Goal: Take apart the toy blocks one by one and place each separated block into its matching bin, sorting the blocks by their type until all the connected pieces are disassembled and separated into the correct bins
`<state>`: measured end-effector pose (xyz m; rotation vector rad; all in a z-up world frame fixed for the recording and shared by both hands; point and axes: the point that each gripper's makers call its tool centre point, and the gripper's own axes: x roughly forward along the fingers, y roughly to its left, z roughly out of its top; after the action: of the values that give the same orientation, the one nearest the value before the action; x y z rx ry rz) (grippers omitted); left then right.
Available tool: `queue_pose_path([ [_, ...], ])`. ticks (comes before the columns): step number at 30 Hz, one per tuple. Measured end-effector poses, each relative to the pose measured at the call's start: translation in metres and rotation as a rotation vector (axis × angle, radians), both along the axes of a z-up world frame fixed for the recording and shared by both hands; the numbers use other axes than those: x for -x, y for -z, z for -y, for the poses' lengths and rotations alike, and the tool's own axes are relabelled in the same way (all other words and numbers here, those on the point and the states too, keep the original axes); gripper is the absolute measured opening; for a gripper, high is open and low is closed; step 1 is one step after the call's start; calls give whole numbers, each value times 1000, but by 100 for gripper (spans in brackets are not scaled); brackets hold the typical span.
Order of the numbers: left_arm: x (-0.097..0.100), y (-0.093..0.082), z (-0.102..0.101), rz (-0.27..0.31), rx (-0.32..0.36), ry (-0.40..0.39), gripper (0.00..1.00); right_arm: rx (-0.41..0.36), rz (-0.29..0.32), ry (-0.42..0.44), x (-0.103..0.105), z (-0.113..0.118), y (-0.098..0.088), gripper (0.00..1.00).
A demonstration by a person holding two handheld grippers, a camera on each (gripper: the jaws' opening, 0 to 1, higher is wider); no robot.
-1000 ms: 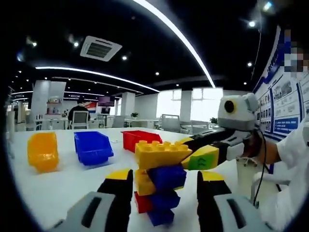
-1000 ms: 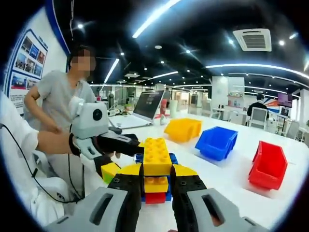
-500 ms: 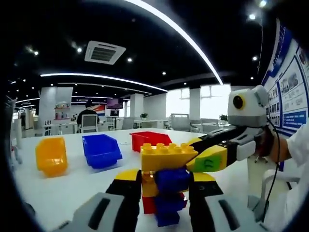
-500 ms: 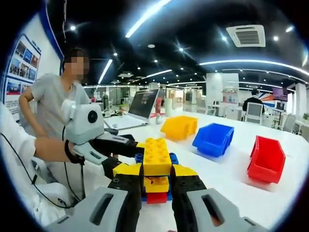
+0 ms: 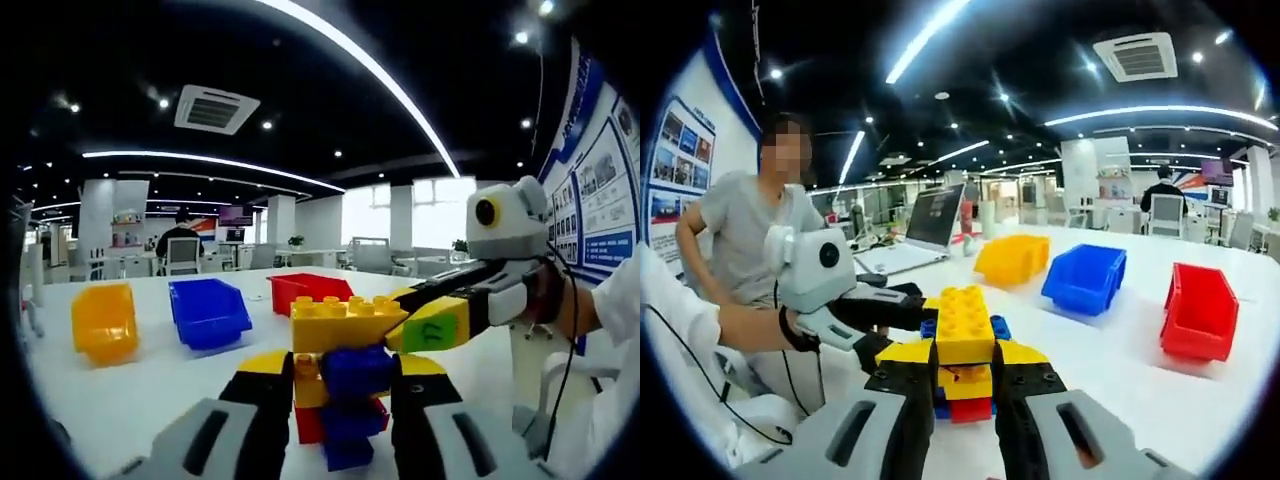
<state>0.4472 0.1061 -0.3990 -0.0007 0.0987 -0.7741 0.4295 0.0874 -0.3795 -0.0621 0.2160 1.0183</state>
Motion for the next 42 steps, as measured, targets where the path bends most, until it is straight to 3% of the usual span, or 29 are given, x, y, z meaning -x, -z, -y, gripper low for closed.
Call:
queue_pose_path([
  [2,0,0,0,0,-2,1,39,-11,-14,0,-2,0,-1,22],
  [4,1,0,-1,1,-9,4,38,-74,-90,6,-1,0,-4,22],
  [5,3,1,2,0,-20,21,38,-121,-162,1,-3,-1,-4,22],
  [6,3,0,4,7,-27,11,38,-60,-68,-18,-6,-1,-3,22],
  [8,5,0,8,8,-38,33,38,-69,-68,-18,-1,-5,-4,22],
  [11,6,0,8,13,-47,35,37,-51,-21,-18,-3,-7,-7,22],
  [14,3,-2,2,-18,1,21,36,-54,17,-18,-2,-7,-14,23],
  [18,1,-2,-3,-36,31,9,36,-56,31,-16,-6,-4,-24,23],
  [23,2,-1,-1,-21,9,14,36,-62,30,-4,-14,4,-32,23],
  [29,5,6,-6,-24,-13,14,45,-92,22,4,-26,5,-48,23],
  [34,7,4,-13,-21,10,2,45,-103,15,-5,-37,-8,-61,23],
  [42,18,4,-10,-11,16,43,45,-94,27,-29,-56,-43,-83,23],
])
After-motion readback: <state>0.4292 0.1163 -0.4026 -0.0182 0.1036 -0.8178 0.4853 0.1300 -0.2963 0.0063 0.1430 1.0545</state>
